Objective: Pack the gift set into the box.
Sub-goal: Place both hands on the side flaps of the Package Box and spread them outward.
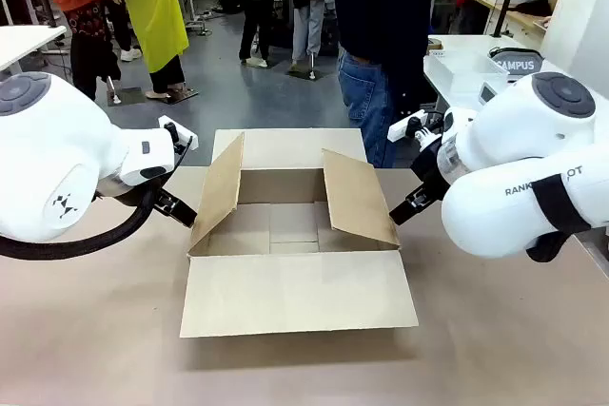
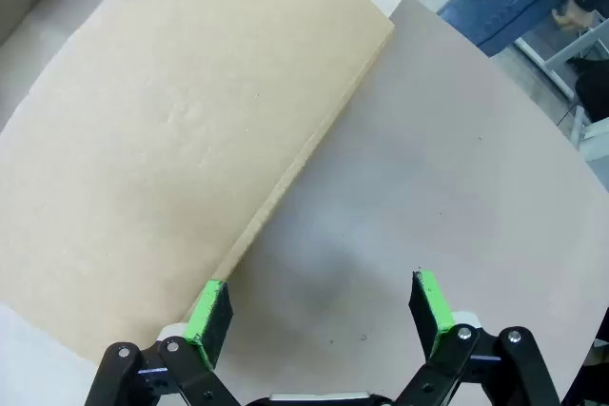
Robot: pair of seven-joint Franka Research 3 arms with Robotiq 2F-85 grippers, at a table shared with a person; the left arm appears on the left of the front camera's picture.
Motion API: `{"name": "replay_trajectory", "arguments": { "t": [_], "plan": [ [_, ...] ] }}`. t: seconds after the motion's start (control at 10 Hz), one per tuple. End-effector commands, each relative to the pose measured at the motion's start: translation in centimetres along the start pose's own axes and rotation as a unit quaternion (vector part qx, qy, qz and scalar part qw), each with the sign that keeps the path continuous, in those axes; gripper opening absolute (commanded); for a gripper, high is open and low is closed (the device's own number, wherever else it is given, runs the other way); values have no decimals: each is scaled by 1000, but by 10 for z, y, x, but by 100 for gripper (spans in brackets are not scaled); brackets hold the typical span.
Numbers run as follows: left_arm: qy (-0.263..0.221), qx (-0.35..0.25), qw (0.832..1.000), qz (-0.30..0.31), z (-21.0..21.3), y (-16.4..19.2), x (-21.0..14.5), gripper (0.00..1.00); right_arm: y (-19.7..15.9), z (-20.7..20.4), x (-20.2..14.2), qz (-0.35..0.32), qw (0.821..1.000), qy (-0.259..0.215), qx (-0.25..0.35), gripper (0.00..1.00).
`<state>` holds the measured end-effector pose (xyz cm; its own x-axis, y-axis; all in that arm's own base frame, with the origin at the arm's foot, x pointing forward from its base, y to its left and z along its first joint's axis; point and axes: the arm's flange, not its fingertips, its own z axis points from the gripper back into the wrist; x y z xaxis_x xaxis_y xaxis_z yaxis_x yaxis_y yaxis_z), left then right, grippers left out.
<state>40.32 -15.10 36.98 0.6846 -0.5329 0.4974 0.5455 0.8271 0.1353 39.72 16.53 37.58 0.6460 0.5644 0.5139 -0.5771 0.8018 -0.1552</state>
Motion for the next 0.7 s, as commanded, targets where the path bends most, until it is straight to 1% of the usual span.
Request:
{"name": "replay_trajectory", "arguments": {
  "t": [0.0,0.6],
  "plan": [
    [-1,0,1000,0,0,0,0,100,0,0,0,0,1000,0,0,100],
    [-1,0,1000,0,0,0,0,100,0,0,0,0,1000,0,0,100]
  ]
}}
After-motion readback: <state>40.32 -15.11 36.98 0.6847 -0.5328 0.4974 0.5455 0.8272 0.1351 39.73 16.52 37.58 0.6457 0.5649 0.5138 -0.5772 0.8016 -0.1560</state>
